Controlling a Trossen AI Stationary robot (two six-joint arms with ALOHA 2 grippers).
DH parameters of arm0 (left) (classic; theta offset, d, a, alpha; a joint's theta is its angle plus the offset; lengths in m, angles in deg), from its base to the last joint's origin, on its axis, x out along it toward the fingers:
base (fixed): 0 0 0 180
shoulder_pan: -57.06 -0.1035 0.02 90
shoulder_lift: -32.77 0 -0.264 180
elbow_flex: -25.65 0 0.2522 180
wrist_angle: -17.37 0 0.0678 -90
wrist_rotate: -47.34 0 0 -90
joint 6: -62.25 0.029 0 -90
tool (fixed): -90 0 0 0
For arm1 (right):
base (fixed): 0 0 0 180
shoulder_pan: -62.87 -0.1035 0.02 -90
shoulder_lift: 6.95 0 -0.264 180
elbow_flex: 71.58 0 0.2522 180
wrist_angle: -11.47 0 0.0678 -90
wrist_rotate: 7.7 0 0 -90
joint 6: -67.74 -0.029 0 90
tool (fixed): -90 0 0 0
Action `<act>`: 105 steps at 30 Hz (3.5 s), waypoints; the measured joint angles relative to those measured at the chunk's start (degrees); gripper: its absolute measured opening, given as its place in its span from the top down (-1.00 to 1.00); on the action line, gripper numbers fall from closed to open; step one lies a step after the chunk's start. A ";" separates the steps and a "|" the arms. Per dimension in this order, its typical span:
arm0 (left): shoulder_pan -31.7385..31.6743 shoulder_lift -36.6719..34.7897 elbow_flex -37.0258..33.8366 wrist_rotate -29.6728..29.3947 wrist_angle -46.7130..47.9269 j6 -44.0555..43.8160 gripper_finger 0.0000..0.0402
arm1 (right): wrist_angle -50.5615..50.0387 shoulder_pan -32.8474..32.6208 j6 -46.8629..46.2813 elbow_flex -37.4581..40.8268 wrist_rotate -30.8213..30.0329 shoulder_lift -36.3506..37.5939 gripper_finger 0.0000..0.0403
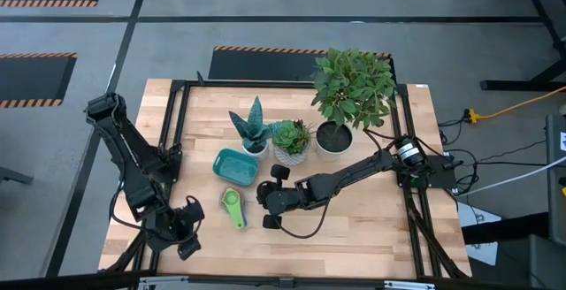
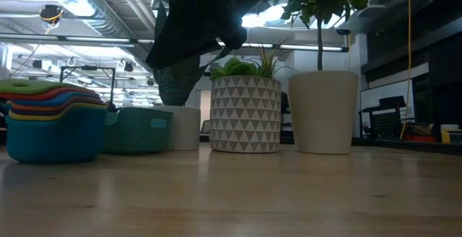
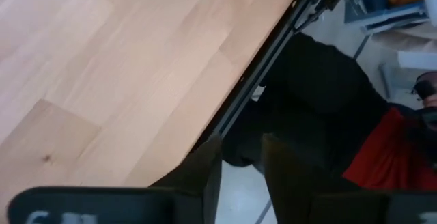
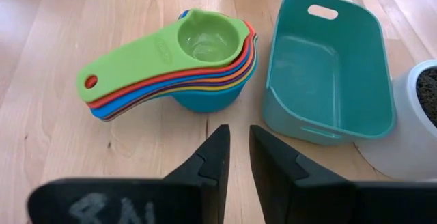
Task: Nest measuring cups in basket
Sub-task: Put the stacked measuring cups into the blue bin
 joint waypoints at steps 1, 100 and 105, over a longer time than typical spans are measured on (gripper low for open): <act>0.00 0.00 0.00 -0.81 0.00 -0.01 0.48 | 0.00 -0.01 0.01 0.00 0.00 0.00 0.69; -3.18 31.73 -0.02 -48.35 -14.96 -26.62 -0.54 | 21.67 0.26 4.45 0.00 8.48 -12.55 0.69; -4.78 31.67 0.00 -49.23 -15.42 -24.84 -0.54 | 23.59 0.24 4.55 0.02 8.72 -12.57 0.69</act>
